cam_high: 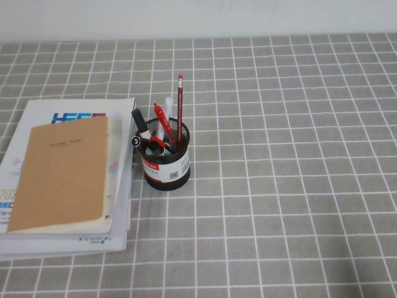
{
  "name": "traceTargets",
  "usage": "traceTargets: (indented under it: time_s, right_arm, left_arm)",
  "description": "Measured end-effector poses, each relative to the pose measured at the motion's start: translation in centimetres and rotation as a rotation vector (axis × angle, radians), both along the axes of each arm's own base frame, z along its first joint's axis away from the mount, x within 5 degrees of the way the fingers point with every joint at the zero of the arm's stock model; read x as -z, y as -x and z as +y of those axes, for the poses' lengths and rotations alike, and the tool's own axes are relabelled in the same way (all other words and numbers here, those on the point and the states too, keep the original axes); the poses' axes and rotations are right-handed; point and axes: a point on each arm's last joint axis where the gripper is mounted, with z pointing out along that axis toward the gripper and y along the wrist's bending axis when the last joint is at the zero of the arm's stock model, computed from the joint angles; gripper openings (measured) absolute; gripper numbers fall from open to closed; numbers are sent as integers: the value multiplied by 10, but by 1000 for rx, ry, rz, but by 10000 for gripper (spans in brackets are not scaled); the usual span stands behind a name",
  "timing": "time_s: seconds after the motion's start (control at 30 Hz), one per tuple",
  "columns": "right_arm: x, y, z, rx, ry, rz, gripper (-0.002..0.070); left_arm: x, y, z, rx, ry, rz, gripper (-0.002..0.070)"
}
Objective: Put the pen into the pen holder
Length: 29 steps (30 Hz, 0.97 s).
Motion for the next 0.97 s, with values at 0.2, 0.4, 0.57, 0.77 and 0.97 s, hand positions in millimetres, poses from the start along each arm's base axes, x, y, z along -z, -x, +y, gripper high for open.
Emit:
traceTargets:
  time_s: [0.2,0.4,0.57,0.77,0.97]
  right_arm:
    - [24,3,-2,36,-26,268,-13]
    - [28,4,-4,58,-28,319,-13]
    - [29,4,-3,58,-32,329,-12]
    - [29,4,-3,58,-36,331,-13]
    - [29,4,-3,59,-39,331,-13]
  left_arm:
    - [0,0,0,0,0,0,-5]
    - [0,0,0,0,0,0,-5]
    - [0,0,0,0,0,0,-5]
    - [0,0,0,0,0,0,-5]
    - [0,0,0,0,0,0,-5]
